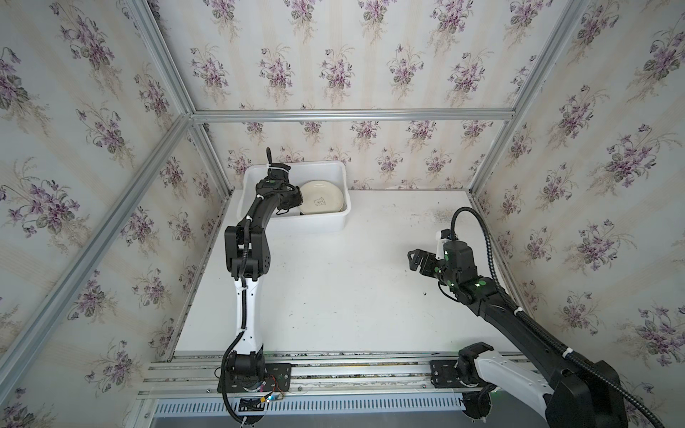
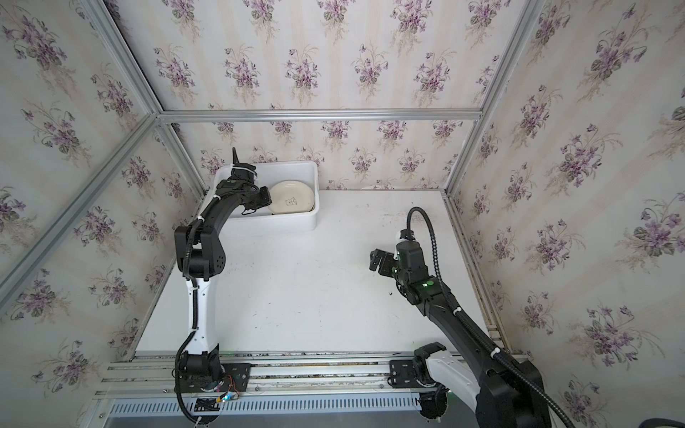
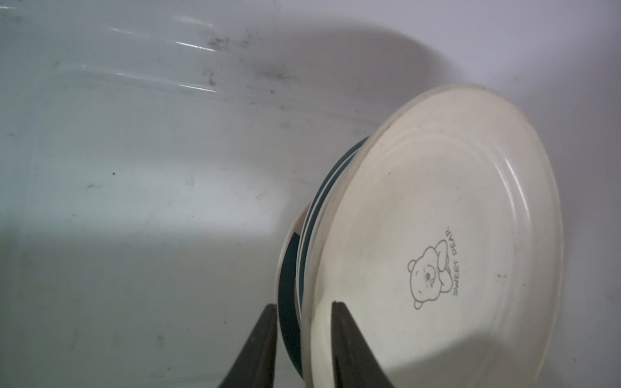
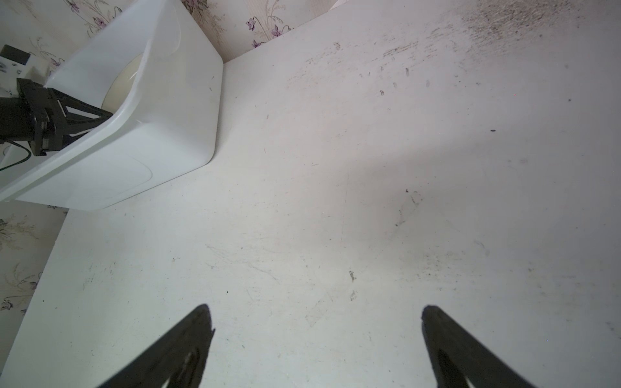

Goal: Place the plates into the plastic bin on the countertop
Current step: Place the plate in the plastic bin, then reset both arms

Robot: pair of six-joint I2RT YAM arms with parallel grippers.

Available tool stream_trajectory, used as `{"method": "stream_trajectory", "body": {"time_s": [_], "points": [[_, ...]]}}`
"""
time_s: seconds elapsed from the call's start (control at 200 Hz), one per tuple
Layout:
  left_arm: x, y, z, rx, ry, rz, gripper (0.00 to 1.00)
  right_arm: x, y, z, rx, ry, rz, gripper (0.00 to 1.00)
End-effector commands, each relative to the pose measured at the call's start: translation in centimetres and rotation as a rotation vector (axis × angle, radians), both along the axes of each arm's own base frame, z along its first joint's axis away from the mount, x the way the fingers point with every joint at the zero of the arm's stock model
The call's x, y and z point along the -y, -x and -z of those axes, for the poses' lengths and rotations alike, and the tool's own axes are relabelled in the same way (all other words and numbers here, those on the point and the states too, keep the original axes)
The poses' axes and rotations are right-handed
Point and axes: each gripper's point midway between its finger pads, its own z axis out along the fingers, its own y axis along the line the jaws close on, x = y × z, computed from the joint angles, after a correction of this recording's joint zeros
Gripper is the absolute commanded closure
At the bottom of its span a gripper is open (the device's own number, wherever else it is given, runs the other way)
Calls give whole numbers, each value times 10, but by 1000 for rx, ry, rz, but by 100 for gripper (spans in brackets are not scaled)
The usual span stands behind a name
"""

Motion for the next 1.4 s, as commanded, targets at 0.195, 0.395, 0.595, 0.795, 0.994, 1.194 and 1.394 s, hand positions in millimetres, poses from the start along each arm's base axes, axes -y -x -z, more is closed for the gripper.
{"method": "stream_trajectory", "body": {"time_s": [0.195,0.395,0.595,0.795,0.994,1.194,1.394], "points": [[1,8,-62,104,-78,43,0,4,-6,-6,30,0,29,1],[-6,28,-111,187,-121,39,0,10,-15,-10,75,9,75,1],[-20,71,-155,319,-126,21,0,18,-27,-5,112,54,114,1],[-63,151,-177,501,-293,-121,0,27,-36,5,132,123,148,1],[-80,206,-135,572,-299,-192,0,49,-47,8,172,266,223,1],[-76,219,-51,506,-309,-131,0,86,-46,-2,208,498,335,1],[-76,207,-24,476,-324,-102,0,113,-36,-5,304,738,383,1]]}}
